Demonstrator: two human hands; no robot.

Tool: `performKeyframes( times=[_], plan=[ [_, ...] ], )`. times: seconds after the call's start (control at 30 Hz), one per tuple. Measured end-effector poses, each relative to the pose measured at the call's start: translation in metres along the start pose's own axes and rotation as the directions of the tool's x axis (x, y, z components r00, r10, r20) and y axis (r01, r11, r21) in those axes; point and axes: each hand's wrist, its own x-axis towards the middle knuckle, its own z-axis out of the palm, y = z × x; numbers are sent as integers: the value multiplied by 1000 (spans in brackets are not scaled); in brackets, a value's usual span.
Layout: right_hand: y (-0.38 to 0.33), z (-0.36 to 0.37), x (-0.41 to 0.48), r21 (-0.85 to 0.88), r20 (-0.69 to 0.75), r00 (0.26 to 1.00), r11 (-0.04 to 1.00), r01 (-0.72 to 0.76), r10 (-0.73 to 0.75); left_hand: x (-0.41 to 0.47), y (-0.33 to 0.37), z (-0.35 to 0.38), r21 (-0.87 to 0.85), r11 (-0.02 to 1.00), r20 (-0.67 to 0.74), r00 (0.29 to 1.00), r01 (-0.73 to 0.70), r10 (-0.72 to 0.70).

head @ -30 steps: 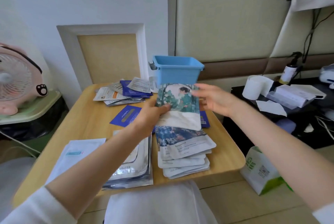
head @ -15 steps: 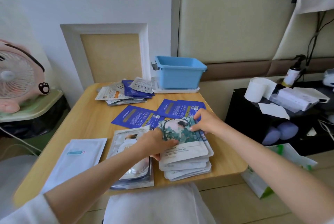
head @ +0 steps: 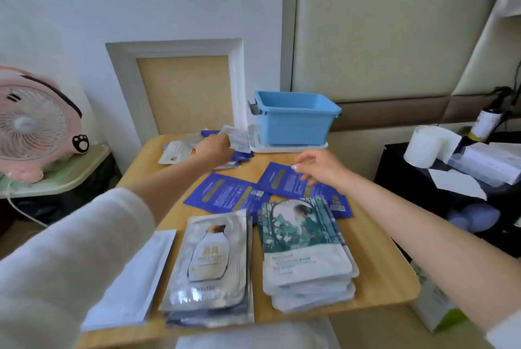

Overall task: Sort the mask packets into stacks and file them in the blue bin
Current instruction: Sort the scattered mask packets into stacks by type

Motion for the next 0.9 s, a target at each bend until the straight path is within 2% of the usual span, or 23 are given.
performKeyframes(
  times=[0.1,0.17,0.3,0.37,0.43,0.47,0.53,0.6,0.63,0.67,0.7,0.73,0.8,0.87,0.9],
  plan=[
    [0,11,39,-56,32,999,998,27,-25,47,-20,13,67,998,51,999,-5,1],
    [10,23,69,-68,48,999,997,28,-25,72,-29,27,186,978,64,995,-92,82],
    [28,47,119,-31,75,997,999,33,-30,111,-47,54,569,772,80,954,-282,289],
    [32,55,134,-16,92,995,999,35,-33,120,-55,58,649,706,58,944,-283,325],
    [33,61,140,-31,96,994,998,52,-49,119,-59,56,675,690,25,942,-262,333],
    [32,62,141,-36,92,994,998,59,-55,116,-61,51,660,712,-6,946,-240,324],
    [29,63,139,-23,89,994,997,69,-66,102,-63,35,534,833,-140,957,-144,255],
    [21,60,130,69,93,993,995,70,-77,84,-64,14,227,973,-348,930,-41,121],
    [14,58,125,148,96,993,987,57,-72,73,-63,3,-40,998,-425,905,-47,25],
    [6,56,118,242,107,993,970,31,-58,60,-59,-7,-370,923,-445,892,-102,-79],
    [-2,54,110,338,133,990,941,-6,-41,43,-53,-17,-657,737,-402,901,-159,-165],
    [-11,53,102,433,180,983,900,-51,-31,24,-45,-26,-821,534,-356,913,-203,-200],
    [-27,52,84,593,330,942,791,-152,-67,-15,-30,-38,-934,256,-305,932,-251,-198],
    [-43,53,64,741,436,882,627,-239,-179,-54,-18,-38,-969,53,-247,952,-241,-183],
    [-53,54,55,807,433,870,532,-257,-237,-70,-13,-35,-974,-2,-222,962,-225,-158]
  ],
)
